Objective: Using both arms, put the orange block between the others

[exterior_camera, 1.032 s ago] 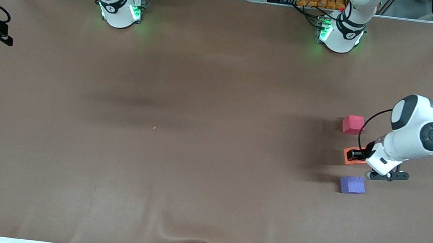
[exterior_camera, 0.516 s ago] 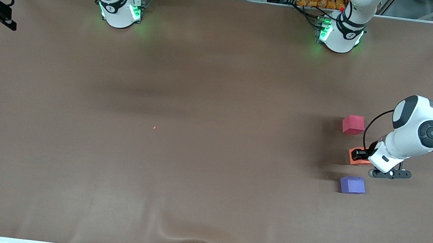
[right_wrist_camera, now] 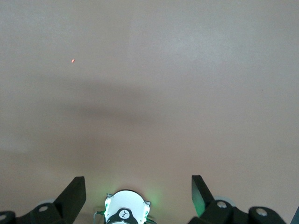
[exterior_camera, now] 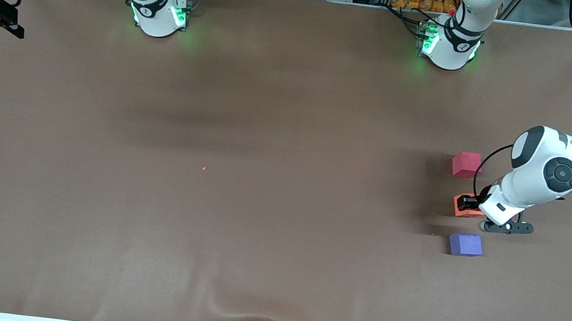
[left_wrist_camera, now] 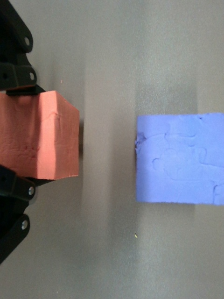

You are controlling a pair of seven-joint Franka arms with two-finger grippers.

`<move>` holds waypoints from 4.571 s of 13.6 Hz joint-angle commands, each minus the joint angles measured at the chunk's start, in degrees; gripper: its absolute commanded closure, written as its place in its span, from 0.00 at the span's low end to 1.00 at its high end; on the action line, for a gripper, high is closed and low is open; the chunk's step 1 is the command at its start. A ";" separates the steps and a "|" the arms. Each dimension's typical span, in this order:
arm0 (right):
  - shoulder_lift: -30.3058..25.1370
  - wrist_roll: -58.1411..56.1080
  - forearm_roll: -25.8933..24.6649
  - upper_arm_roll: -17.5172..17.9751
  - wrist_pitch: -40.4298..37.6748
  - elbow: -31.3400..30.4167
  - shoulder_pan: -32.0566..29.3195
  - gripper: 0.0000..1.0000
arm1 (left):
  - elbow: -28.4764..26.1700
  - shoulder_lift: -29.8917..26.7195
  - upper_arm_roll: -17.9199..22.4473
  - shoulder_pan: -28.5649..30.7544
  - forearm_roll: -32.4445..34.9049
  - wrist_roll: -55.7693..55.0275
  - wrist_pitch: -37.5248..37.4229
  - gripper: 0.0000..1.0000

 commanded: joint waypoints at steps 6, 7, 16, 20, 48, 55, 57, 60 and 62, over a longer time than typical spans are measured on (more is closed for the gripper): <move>-0.84 -0.62 -1.00 -0.25 0.42 -1.10 -0.01 0.00 | -0.69 3.22 1.49 0.61 5.04 -1.46 4.07 1.00; -0.84 -0.62 -1.00 -0.25 0.51 -1.19 -0.10 0.00 | -0.69 3.22 1.49 0.61 5.04 -1.46 4.08 1.00; -0.31 -0.09 -1.00 -0.25 0.86 -1.10 -0.10 0.00 | 0.27 1.73 0.36 -0.01 4.96 -6.38 3.55 0.00; -0.31 0.00 -1.09 -0.25 0.95 -1.10 -0.10 0.00 | 4.13 1.20 -2.54 -0.09 2.67 -7.87 -0.30 0.00; -0.22 0.00 -2.14 0.02 0.69 0.48 1.66 0.00 | 41.06 -17.68 -23.38 8.34 -13.94 4.94 -54.37 0.00; 0.04 0.00 -2.23 0.02 0.86 0.74 1.66 0.00 | 40.97 -21.90 -12.71 4.07 -20.06 12.85 -54.90 0.00; 0.13 -0.27 -1.97 -0.07 0.60 0.74 1.22 0.00 | 40.27 -25.15 1.77 -5.66 -26.13 16.28 -54.90 0.00; 0.39 -0.01 -2.75 -0.16 0.77 0.74 1.57 0.00 | 37.29 -28.23 14.65 -15.45 -30.55 17.97 -54.90 0.00; 0.39 0.00 -3.11 -0.07 0.69 0.74 1.66 0.00 | 34.92 -30.08 17.82 -18.27 -31.08 17.97 -54.46 0.00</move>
